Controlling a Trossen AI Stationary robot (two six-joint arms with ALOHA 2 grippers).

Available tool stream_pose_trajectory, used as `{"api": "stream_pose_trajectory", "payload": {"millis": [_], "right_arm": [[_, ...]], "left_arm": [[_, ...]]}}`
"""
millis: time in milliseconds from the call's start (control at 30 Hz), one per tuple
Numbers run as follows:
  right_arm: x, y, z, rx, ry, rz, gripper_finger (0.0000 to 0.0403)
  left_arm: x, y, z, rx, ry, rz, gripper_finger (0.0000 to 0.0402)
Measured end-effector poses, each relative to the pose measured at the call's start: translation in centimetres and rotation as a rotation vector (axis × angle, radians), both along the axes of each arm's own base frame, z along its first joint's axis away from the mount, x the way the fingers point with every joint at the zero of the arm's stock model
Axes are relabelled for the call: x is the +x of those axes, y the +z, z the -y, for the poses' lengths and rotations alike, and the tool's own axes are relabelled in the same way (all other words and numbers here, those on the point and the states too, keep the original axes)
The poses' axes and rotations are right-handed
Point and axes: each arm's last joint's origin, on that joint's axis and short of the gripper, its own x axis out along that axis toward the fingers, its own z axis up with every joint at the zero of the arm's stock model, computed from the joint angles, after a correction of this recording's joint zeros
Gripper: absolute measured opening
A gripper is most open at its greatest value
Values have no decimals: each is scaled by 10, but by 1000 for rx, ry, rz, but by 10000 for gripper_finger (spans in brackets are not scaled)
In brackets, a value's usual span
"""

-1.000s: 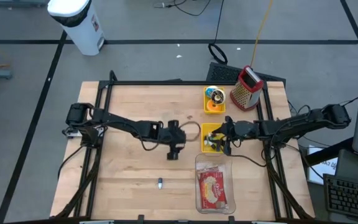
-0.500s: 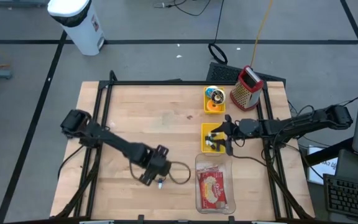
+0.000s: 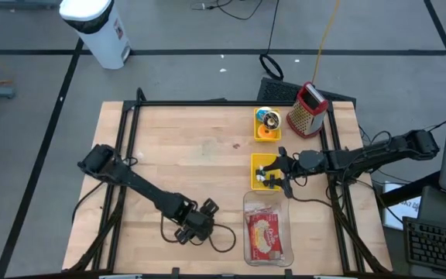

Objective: Pick & Place Food Item
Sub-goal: Put the blue food coloring bottle into the bottom yellow bin

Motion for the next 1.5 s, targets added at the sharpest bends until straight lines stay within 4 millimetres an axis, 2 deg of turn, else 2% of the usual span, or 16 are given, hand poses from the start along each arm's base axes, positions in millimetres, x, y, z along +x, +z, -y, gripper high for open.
{"api": "stream_pose_trajectory", "payload": {"millis": [100, 333, 600, 767, 900, 967, 1067, 1200, 1333, 1500], "right_arm": [[0, 0, 0, 0, -1, 3, 199], [0, 0, 0, 0, -1, 4, 199], [0, 0, 0, -1, -2, 3, 199], [0, 0, 0, -1, -2, 3, 199], [0, 0, 0, -1, -3, 3, 197], [0, 0, 0, -1, -3, 2, 197], [0, 0, 0, -1, -3, -1, 196], [0, 0, 0, -2, -3, -4, 196], [0, 0, 0, -1, -3, -4, 196], [0, 0, 0, -1, -3, -4, 196]], "left_arm": [[2, -14, 2, 38, -47, -20, 238], [5, -17, -6, 54, -18, -28, 238], [9, -14, -17, -13, 255, -57, 239], [20, 0, -24, 23, 416, 26, 239], [18, 23, -31, 12, 710, 115, 239], [13, 27, -38, -31, 876, 81, 239], [2, 27, -43, -47, 1012, -39, 239], [-6, 16, -40, -123, 1047, -169, 239], [-2, 12, -39, -209, 1049, -155, 239], [-6, 5, -40, -203, 1067, -158, 239]]}}
